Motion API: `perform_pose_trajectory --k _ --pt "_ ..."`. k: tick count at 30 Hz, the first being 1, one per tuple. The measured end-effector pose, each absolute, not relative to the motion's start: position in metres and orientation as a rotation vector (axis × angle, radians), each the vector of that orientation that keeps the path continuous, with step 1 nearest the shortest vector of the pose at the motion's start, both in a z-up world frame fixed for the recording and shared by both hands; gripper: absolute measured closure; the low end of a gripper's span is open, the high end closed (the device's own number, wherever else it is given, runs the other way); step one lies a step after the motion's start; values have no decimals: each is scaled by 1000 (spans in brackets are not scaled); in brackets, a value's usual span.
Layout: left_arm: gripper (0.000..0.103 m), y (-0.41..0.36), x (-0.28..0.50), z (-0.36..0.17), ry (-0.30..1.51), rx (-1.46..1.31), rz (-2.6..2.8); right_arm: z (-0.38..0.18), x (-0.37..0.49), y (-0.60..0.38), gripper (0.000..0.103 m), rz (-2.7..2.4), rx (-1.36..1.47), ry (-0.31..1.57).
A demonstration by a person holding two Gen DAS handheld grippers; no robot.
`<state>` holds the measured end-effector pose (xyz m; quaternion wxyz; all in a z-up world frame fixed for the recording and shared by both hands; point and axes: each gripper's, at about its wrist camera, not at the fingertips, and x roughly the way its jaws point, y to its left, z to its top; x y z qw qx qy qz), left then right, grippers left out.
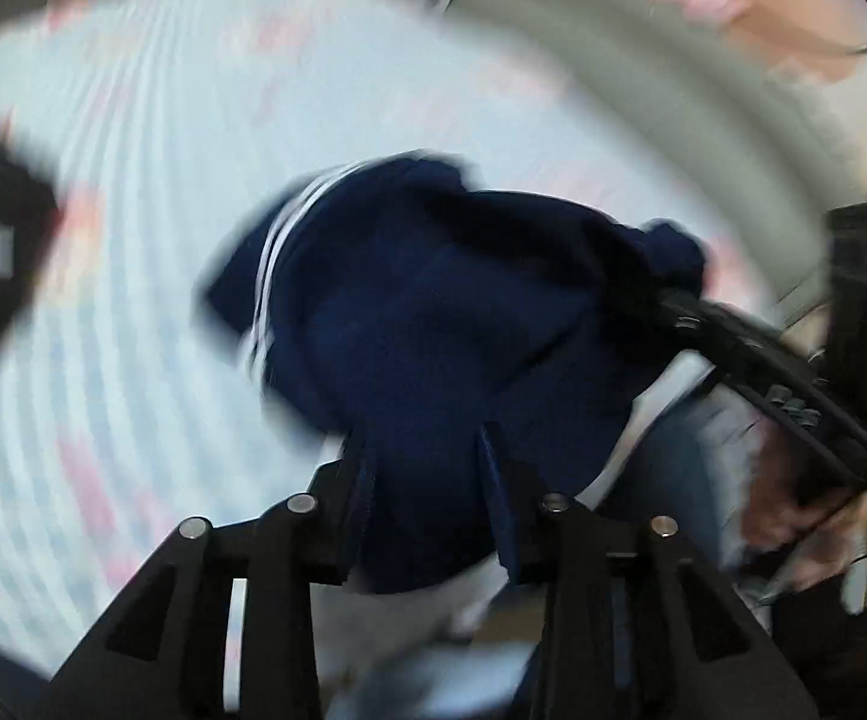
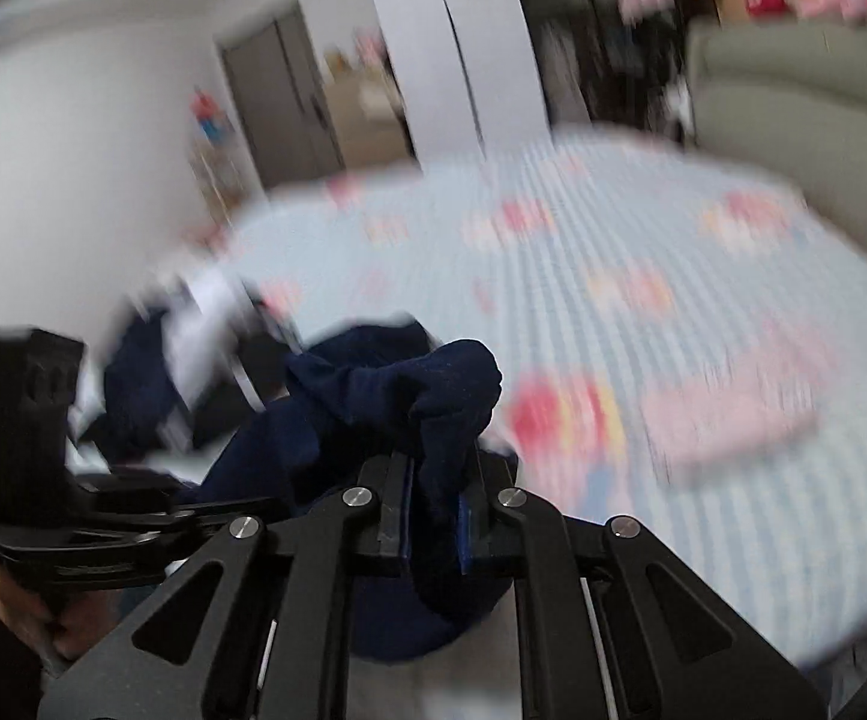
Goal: Fold clothes
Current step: 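Carry the navy garment onto open bedspread with both grippers, shaking it out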
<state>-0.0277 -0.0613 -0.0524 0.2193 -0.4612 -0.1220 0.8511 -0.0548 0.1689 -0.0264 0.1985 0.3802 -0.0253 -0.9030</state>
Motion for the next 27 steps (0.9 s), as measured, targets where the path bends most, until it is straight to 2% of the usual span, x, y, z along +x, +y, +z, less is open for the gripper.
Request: perform_pose_trajectory --k 4,7,9,10,11,13,15,17,21,24,27 --pt "64 -42 -51 -56 -298 -1291 2357 -60 -40 198 86 -2473 1194 -205" --pt "51 -28 -68 -59 -269 -1303 2359 -85 -29 220 79 -2427 1288 -307" --pt "48 -19 -80 -60 -249 -1310 2360 -101 -21 235 77 -2392 1349 -374" --pt "41 -14 -86 -61 -239 -1314 2361 -98 -23 240 76 -2418 1326 -406" --pt "33 -9 -92 -62 -229 -1318 2361 -95 -24 245 70 -2444 1301 -438" --pt "31 0 -103 -64 -209 -1325 2362 -88 -30 253 61 -2490 1260 -505" --pt "33 13 -116 -77 -138 -1401 2379 -89 -39 262 56 -2483 1261 -564" --pt "70 28 -124 -100 -47 -1530 2407 -106 -54 265 55 -2449 1344 -585" --pt "68 3 -96 -122 -42 -1664 2479 -143 -69 251 55 -2369 1524 -517" --pt "68 -32 -62 -118 -45 -1694 2506 -165 -62 240 54 -2333 1611 -458" --pt "67 -28 -66 -113 -13 -1661 2511 -168 -61 239 54 -2339 1648 -432"
